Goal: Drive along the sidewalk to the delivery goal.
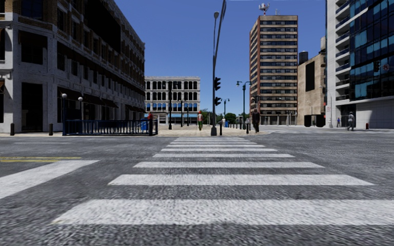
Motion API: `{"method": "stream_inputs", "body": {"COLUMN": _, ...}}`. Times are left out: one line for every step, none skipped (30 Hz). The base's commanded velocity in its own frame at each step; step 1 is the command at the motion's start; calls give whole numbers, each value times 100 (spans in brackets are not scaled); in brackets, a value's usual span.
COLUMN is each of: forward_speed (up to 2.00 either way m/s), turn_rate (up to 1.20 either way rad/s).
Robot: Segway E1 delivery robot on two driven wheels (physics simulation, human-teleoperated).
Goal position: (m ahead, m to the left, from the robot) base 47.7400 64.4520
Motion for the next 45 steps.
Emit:
{"method": "stream_inputs", "body": {"forward_speed": 200, "turn_rate": 0}}
{"method": "stream_inputs", "body": {"forward_speed": 200, "turn_rate": 0}}
{"method": "stream_inputs", "body": {"forward_speed": 200, "turn_rate": 0}}
{"method": "stream_inputs", "body": {"forward_speed": 200, "turn_rate": 0}}
{"method": "stream_inputs", "body": {"forward_speed": 200, "turn_rate": 0}}
{"method": "stream_inputs", "body": {"forward_speed": 200, "turn_rate": 0}}
{"method": "stream_inputs", "body": {"forward_speed": 200, "turn_rate": 0}}
{"method": "stream_inputs", "body": {"forward_speed": 200, "turn_rate": 0}}
{"method": "stream_inputs", "body": {"forward_speed": 200, "turn_rate": 0}}
{"method": "stream_inputs", "body": {"forward_speed": 200, "turn_rate": 0}}
{"method": "stream_inputs", "body": {"forward_speed": 200, "turn_rate": 0}}
{"method": "stream_inputs", "body": {"forward_speed": 200, "turn_rate": 0}}
{"method": "stream_inputs", "body": {"forward_speed": 200, "turn_rate": 0}}
{"method": "stream_inputs", "body": {"forward_speed": 200, "turn_rate": 0}}
{"method": "stream_inputs", "body": {"forward_speed": 200, "turn_rate": 0}}
{"method": "stream_inputs", "body": {"forward_speed": 200, "turn_rate": 0}}
{"method": "stream_inputs", "body": {"forward_speed": 200, "turn_rate": 0}}
{"method": "stream_inputs", "body": {"forward_speed": 200, "turn_rate": 0}}
{"method": "stream_inputs", "body": {"forward_speed": 200, "turn_rate": 0}}
{"method": "stream_inputs", "body": {"forward_speed": 200, "turn_rate": 0}}
{"method": "stream_inputs", "body": {"forward_speed": 200, "turn_rate": 0}}
{"method": "stream_inputs", "body": {"forward_speed": 200, "turn_rate": 0}}
{"method": "stream_inputs", "body": {"forward_speed": 200, "turn_rate": 0}}
{"method": "stream_inputs", "body": {"forward_speed": 200, "turn_rate": 0}}
{"method": "stream_inputs", "body": {"forward_speed": 200, "turn_rate": 0}}
{"method": "stream_inputs", "body": {"forward_speed": 200, "turn_rate": 0}}
{"method": "stream_inputs", "body": {"forward_speed": 200, "turn_rate": 0}}
{"method": "stream_inputs", "body": {"forward_speed": 200, "turn_rate": 0}}
{"method": "stream_inputs", "body": {"forward_speed": 200, "turn_rate": 0}}
{"method": "stream_inputs", "body": {"forward_speed": 200, "turn_rate": 0}}
{"method": "stream_inputs", "body": {"forward_speed": 200, "turn_rate": 0}}
{"method": "stream_inputs", "body": {"forward_speed": 200, "turn_rate": 0}}
{"method": "stream_inputs", "body": {"forward_speed": 200, "turn_rate": 0}}
{"method": "stream_inputs", "body": {"forward_speed": 200, "turn_rate": 0}}
{"method": "stream_inputs", "body": {"forward_speed": 200, "turn_rate": 0}}
{"method": "stream_inputs", "body": {"forward_speed": 200, "turn_rate": 0}}
{"method": "stream_inputs", "body": {"forward_speed": 200, "turn_rate": 0}}
{"method": "stream_inputs", "body": {"forward_speed": 200, "turn_rate": 0}}
{"method": "stream_inputs", "body": {"forward_speed": 200, "turn_rate": 0}}
{"method": "stream_inputs", "body": {"forward_speed": 200, "turn_rate": 0}}
{"method": "stream_inputs", "body": {"forward_speed": 200, "turn_rate": 0}}
{"method": "stream_inputs", "body": {"forward_speed": 200, "turn_rate": 0}}
{"method": "stream_inputs", "body": {"forward_speed": 200, "turn_rate": 0}}
{"method": "stream_inputs", "body": {"forward_speed": 200, "turn_rate": 0}}
{"method": "stream_inputs", "body": {"forward_speed": 200, "turn_rate": 0}}
